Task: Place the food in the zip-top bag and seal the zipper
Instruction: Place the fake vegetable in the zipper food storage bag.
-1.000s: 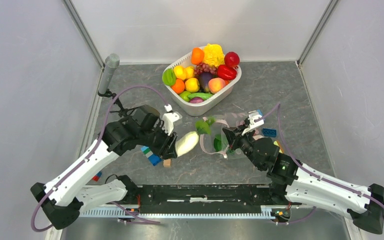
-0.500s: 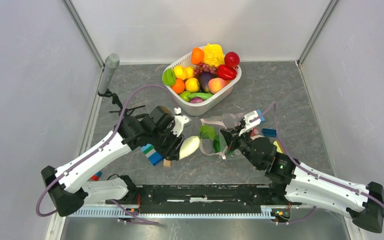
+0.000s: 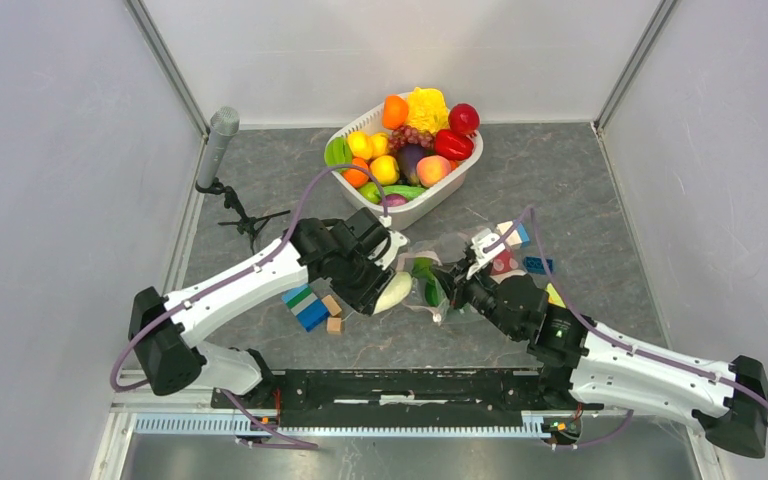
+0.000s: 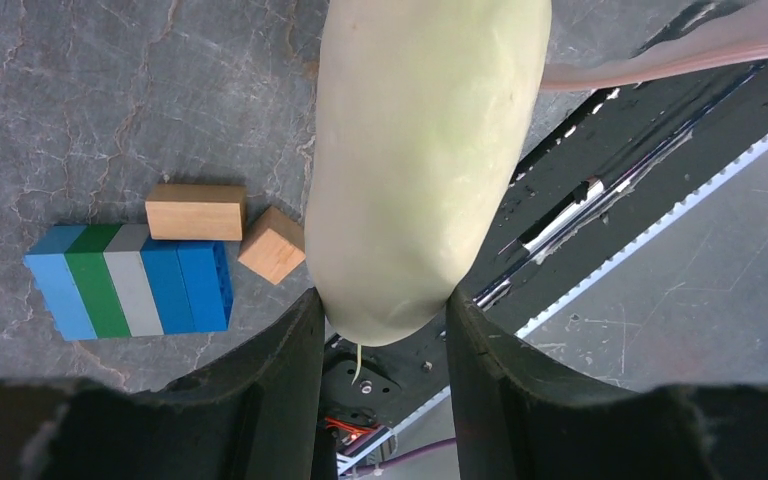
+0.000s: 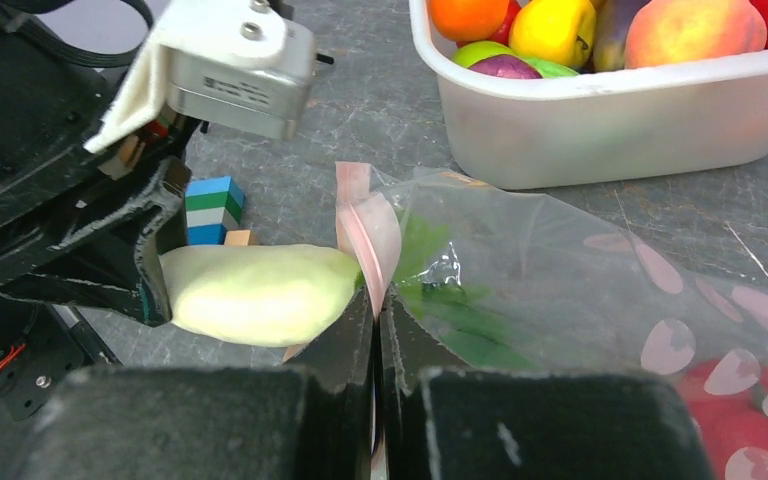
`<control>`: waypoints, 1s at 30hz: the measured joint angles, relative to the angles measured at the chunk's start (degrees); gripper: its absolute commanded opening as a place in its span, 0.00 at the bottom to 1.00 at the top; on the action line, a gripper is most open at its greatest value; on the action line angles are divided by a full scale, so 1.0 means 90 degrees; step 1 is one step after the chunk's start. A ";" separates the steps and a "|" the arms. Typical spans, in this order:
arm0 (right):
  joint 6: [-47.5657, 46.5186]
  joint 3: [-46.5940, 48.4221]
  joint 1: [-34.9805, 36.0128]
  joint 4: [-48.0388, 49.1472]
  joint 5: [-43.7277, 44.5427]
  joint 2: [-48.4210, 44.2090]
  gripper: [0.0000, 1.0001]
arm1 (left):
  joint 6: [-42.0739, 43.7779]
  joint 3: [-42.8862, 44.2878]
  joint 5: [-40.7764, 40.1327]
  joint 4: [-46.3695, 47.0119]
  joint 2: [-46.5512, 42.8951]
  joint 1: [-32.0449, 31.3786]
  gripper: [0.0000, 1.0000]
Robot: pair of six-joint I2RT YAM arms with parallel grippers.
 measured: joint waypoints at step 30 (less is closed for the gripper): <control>0.0223 -0.0406 0.0321 0.0469 -0.0223 -0.0330 0.06 | -0.0311 0.0692 0.0408 0.1440 0.0687 -0.0306 0.68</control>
